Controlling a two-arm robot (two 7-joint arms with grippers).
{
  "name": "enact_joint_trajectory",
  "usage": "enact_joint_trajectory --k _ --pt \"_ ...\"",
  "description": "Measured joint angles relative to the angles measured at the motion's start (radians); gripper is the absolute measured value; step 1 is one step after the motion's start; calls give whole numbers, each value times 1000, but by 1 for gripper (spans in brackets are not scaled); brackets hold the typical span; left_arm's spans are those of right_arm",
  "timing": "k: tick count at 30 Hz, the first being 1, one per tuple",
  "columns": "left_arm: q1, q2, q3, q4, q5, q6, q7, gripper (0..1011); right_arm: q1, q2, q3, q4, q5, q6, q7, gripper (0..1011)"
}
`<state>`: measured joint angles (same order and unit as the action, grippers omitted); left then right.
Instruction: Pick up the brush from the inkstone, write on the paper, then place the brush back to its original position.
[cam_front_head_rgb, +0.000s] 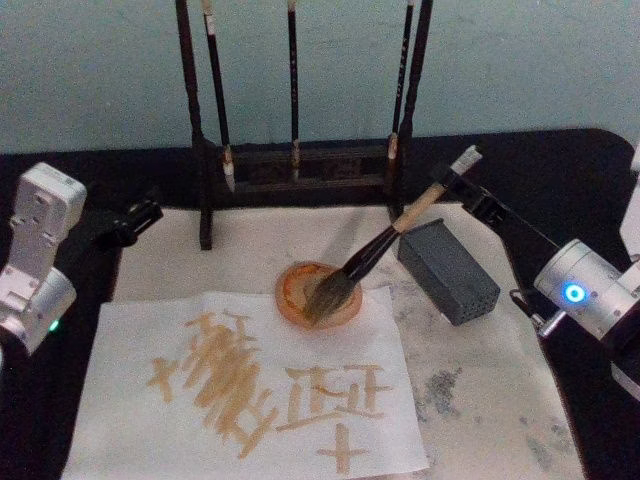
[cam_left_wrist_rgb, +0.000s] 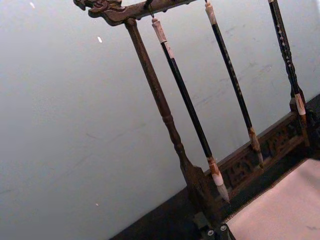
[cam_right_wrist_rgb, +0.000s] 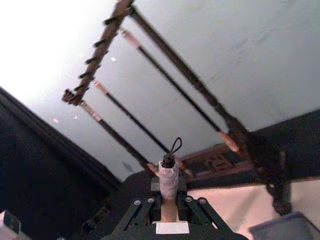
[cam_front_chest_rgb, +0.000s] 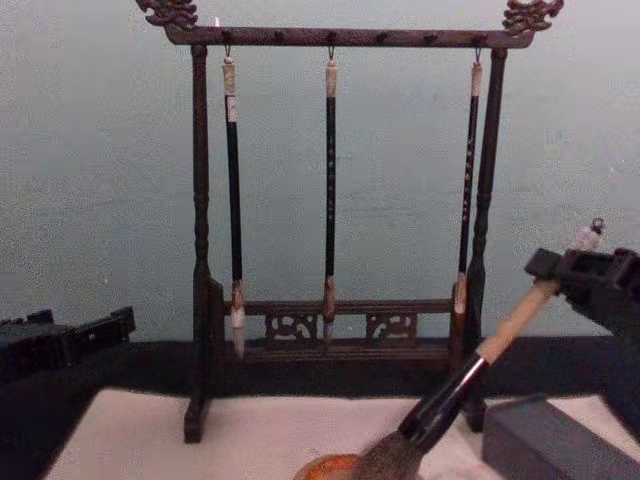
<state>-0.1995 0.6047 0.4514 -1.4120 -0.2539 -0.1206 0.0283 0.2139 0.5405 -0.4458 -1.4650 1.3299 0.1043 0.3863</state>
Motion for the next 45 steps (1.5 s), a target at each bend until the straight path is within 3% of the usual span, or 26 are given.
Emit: enact_joint_trajectory --k 12,21,27,35,45 --pt "0 0 0 0 0 0 0 1000 4 42 -44 -120 -83 2 -30 180" --pt "0 0 0 0 0 0 0 1002 -2 65 -77 -193 -147 10 -15 180" --pt "0 0 0 0 0 0 0 1002 -2 54 -103 -204 -178 18 -5 180" --pt "0 0 0 0 0 0 0 1002 13 29 -141 -191 -259 19 -8 180" --pt "0 0 0 0 0 0 0 1002 18 -4 -154 -189 -303 28 2 180"
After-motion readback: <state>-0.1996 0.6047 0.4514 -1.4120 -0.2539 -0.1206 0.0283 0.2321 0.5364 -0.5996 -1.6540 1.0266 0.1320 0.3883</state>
